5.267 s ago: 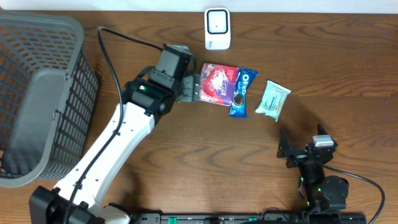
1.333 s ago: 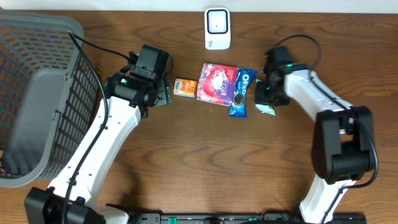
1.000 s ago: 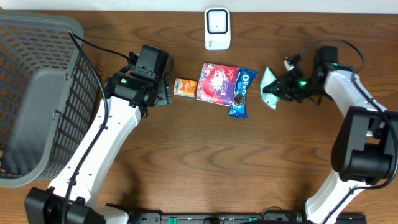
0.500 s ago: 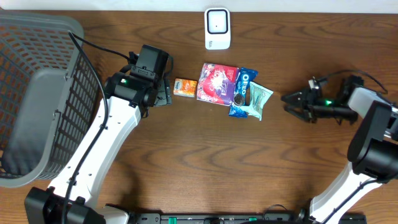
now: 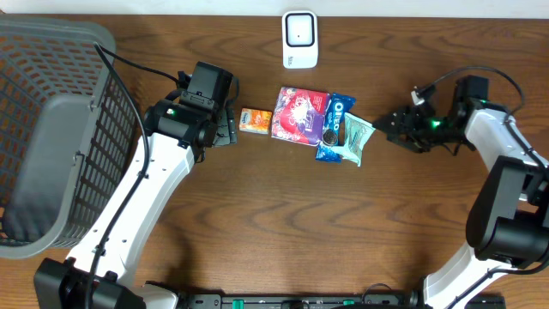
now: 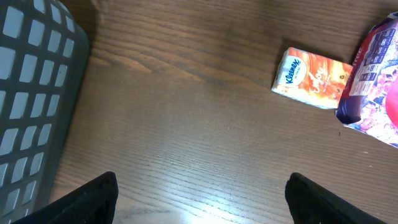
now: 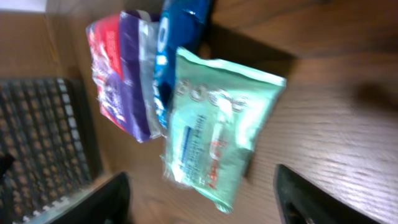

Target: Scan the item barcode

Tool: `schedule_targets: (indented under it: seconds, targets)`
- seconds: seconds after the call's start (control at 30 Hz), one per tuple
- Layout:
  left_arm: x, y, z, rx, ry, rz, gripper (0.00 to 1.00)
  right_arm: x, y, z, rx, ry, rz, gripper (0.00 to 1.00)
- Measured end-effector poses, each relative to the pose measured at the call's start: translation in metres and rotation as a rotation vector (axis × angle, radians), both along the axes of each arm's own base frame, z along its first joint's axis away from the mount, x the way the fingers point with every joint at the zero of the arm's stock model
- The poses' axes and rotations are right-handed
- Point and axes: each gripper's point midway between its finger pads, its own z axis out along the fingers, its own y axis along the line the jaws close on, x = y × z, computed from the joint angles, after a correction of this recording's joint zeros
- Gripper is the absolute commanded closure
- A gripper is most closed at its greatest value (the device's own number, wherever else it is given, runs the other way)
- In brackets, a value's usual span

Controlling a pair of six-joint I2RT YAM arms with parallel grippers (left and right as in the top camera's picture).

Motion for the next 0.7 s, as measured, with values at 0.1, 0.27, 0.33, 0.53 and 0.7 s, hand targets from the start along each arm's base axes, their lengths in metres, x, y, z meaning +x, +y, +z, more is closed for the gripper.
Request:
schedule_targets:
  seconds: [0.1, 0.27, 0.33, 0.53, 0.7]
  targets:
    - [0.000, 0.000, 0.000, 0.000, 0.000, 0.000, 0.14, 0.004, 0.011, 0.000, 0.003, 0.013, -0.005, 0.01]
    - [0.000, 0.000, 0.000, 0.000, 0.000, 0.000, 0.14, 0.005, 0.028, -0.004, -0.026, 0.048, -0.009, 0.43]
    - [0.000, 0.000, 0.000, 0.000, 0.000, 0.000, 0.14, 0.005, 0.031, -0.009, -0.054, 0.081, -0.029, 0.61]
    - [0.000, 0.000, 0.000, 0.000, 0.000, 0.000, 0.14, -0.002, 0.029, -0.028, -0.192, 0.204, -0.122, 0.64]
    - [0.000, 0.000, 0.000, 0.000, 0.001, 0.000, 0.14, -0.002, 0.024, -0.035, -0.250, 0.233, -0.169, 0.62]
